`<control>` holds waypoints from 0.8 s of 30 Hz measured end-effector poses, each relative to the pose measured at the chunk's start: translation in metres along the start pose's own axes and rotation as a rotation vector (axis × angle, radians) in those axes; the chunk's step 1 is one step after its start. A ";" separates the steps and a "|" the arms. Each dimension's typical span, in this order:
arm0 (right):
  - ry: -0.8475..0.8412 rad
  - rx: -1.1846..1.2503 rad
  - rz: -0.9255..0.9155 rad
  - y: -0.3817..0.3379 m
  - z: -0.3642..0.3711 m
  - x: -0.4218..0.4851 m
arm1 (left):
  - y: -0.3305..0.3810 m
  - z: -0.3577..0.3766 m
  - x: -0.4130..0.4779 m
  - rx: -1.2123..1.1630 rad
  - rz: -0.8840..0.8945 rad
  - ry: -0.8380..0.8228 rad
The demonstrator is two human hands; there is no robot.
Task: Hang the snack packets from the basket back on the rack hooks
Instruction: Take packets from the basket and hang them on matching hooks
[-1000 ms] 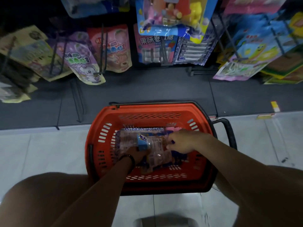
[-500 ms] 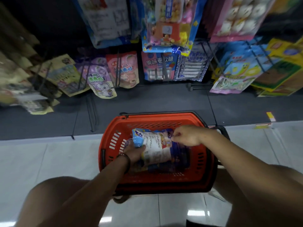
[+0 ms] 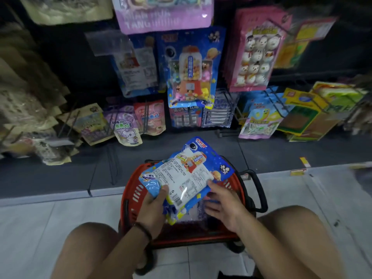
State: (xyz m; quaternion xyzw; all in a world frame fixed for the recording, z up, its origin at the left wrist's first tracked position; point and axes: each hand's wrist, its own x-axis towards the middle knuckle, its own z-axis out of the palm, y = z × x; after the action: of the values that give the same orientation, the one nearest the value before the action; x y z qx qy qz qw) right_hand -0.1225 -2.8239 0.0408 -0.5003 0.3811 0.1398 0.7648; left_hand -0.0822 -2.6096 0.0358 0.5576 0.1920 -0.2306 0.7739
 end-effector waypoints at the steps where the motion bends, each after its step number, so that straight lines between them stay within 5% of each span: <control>1: -0.022 0.028 -0.017 -0.001 0.002 -0.003 | 0.000 0.003 -0.002 0.003 -0.010 -0.011; 6: 0.009 0.158 -0.117 -0.006 0.007 -0.012 | -0.007 0.004 -0.012 0.054 -0.009 -0.058; 11: 0.098 0.120 -0.184 0.000 0.019 -0.019 | -0.018 -0.015 -0.003 0.529 0.449 0.208; 15: 0.113 0.129 -0.257 0.003 0.031 -0.024 | -0.026 -0.014 -0.009 0.943 0.618 0.090; 21: 0.015 0.000 -0.409 -0.003 0.040 -0.032 | -0.029 -0.009 -0.006 1.151 0.572 0.033; 24: -0.121 -0.082 -0.435 0.002 0.042 -0.031 | -0.030 -0.004 -0.004 1.066 0.647 0.075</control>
State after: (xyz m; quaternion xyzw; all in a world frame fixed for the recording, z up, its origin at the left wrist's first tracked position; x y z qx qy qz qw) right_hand -0.1260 -2.7806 0.0707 -0.5920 0.2117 0.0170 0.7774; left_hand -0.1026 -2.6135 0.0131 0.9048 -0.1013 -0.0288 0.4127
